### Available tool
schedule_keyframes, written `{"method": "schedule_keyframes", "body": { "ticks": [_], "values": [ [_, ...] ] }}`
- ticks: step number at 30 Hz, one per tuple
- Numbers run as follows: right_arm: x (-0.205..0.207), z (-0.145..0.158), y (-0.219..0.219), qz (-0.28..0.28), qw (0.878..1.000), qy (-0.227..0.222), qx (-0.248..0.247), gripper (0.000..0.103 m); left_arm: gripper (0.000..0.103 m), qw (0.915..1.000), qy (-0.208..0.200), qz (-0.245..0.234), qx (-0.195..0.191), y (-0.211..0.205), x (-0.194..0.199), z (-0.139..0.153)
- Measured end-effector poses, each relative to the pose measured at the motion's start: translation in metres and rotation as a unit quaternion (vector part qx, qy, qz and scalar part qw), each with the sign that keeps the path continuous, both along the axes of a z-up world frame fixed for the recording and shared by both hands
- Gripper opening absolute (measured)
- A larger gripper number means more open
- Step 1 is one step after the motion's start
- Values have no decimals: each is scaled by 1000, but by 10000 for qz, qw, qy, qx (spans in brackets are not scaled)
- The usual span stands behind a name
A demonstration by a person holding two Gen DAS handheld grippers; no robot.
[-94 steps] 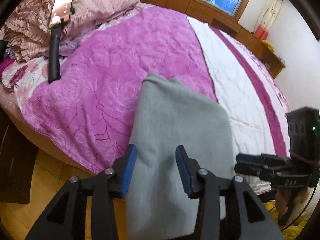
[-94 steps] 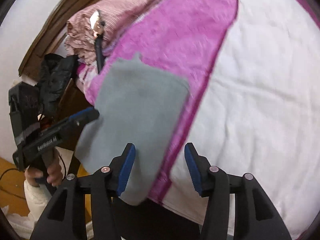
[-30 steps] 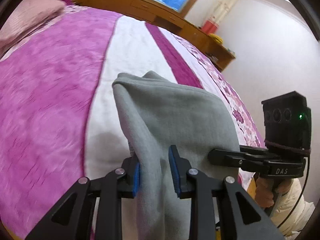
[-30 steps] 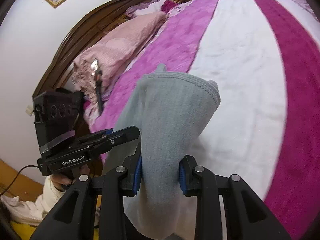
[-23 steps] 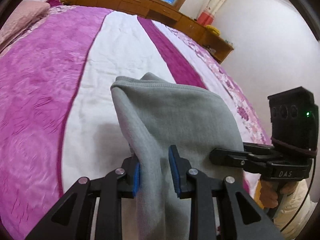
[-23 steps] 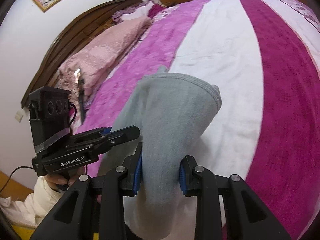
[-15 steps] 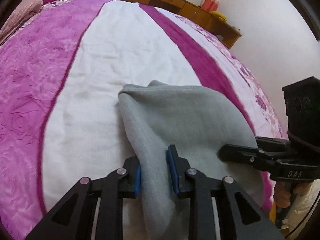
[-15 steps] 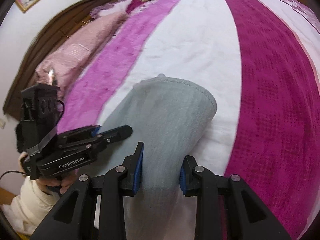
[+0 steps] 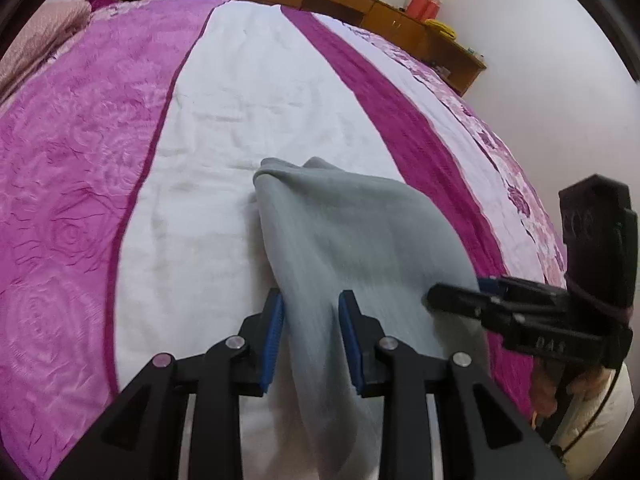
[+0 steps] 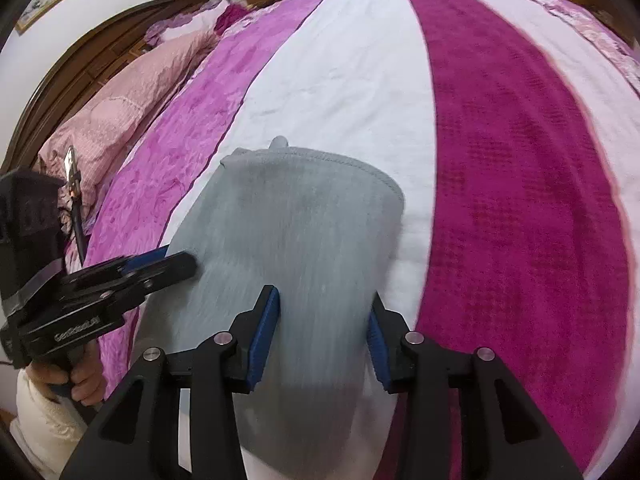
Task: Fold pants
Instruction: 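Lower the folded bundle onto the bed and open both grippers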
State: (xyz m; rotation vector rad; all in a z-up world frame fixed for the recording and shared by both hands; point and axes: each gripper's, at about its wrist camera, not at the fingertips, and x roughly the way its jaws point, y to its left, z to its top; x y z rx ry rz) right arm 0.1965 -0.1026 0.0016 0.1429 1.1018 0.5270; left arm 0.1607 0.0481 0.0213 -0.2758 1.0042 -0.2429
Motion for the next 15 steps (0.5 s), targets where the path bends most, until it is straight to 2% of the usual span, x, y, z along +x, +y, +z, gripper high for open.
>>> {"method": "schedule_keyframes", "body": {
  "ticks": [9, 15],
  "values": [
    [-39, 20, -23, -366, 9989, -206, 208, 35, 28, 9992, -96, 333, -206, 13, -41, 15],
    [-64, 22, -25, -445, 9981, -289, 311, 35, 28, 9990, -51, 289, -324, 7, -60, 15]
  ]
}}
